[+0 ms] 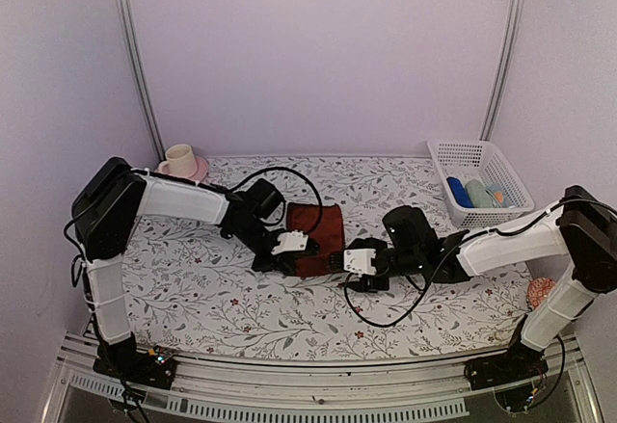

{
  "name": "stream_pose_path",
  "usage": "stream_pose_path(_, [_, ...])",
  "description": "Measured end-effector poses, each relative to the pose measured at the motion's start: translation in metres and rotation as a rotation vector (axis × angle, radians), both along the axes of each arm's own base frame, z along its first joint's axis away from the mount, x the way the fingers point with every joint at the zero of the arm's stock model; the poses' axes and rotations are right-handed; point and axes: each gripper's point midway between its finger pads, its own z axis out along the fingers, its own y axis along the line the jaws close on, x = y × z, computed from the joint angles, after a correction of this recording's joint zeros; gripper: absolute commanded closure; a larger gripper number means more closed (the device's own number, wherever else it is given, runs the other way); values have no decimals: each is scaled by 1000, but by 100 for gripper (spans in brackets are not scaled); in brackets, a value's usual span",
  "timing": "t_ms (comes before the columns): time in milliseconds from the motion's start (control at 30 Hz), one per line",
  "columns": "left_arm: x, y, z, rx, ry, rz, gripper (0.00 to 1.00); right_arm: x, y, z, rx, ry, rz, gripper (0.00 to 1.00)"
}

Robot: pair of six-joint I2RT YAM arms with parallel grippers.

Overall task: Roll the towels
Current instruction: Roll the towel at the center of the board.

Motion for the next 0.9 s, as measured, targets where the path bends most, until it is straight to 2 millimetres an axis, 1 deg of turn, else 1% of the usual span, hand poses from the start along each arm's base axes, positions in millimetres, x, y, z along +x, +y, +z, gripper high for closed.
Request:
stream_pose_path(100, [0, 0, 0, 0, 46, -2, 100, 7, 8, -2, -17, -81, 13, 35])
stream_pose_path(300, [1, 0, 0, 4, 117, -5, 100, 21, 17, -20, -90, -165, 24, 35])
stream_pose_path(533, [1, 1, 0, 2, 163, -6, 100, 34, 27, -24, -119, -225, 33, 36])
stream_pose_path(733, [1, 1, -1, 4, 190, -4, 100, 34, 27, -39, -157, -230, 45, 38])
stream_pose_path(900, [0, 2, -1, 2, 207, -3, 100, 31, 29, -48, -186, -240, 49, 40])
